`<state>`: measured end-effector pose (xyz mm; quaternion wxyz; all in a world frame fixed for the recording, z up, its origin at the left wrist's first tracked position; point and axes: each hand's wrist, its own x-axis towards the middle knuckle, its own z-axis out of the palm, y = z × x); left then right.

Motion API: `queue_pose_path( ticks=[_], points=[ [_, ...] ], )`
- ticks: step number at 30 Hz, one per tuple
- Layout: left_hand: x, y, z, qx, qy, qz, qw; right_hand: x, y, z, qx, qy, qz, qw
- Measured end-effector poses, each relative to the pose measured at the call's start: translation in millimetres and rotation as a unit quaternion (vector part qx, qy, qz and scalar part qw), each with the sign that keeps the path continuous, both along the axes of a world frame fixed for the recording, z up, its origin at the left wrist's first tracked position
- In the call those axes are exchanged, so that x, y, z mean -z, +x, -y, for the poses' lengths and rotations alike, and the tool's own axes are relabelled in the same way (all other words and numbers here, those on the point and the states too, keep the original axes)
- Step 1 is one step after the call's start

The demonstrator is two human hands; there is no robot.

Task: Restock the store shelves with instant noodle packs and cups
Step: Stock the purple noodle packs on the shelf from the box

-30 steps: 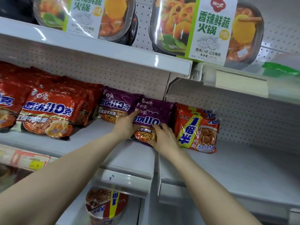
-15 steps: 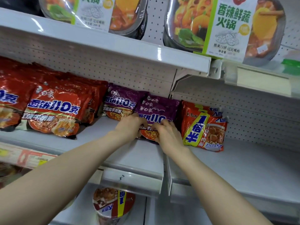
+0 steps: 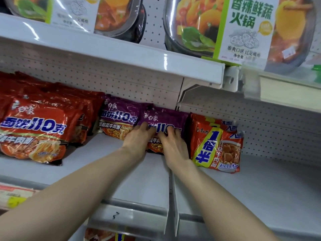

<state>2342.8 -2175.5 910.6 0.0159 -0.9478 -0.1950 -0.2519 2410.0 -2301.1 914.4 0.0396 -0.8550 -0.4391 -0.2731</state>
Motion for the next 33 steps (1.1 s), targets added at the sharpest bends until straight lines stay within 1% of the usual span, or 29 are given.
queue_pose_path(
  ticks=[4,7,11,14,21,26,30,33],
  points=[
    [3.9,4.0,0.0,0.006,-0.002,0.023,1.0,3.7,7.5,0.0,-0.016,0.016,0.002,1.0],
    [3.7,0.5,0.4,0.017,-0.005,0.023,1.0,8.1,11.7,1.4,-0.022,0.022,0.002,1.0],
    [1.2,-10.5,2.0,0.05,-0.035,0.028,0.998,11.2,8.6,6.9,-0.036,0.045,-0.021,0.998],
    [-0.6,-24.4,7.0,0.073,-0.058,0.056,0.994,8.6,-1.9,13.2,-0.03,0.063,-0.032,0.997],
    [-10.6,-74.4,24.8,0.122,-0.098,0.122,0.98,-0.7,-54.5,47.5,0.019,0.14,-0.049,0.989],
    [-13.9,-121.1,38.9,0.161,-0.127,0.181,0.962,-1.8,-100.8,70.3,0.017,0.222,-0.063,0.973],
    [-8.1,-156.6,54.9,0.197,-0.159,0.207,0.945,6.8,-143.4,90.7,0.025,0.243,-0.059,0.968],
    [3.4,-177.6,70.4,0.225,-0.168,0.213,0.936,18.1,-176.4,110.0,0.038,0.251,-0.079,0.964]
  ],
)
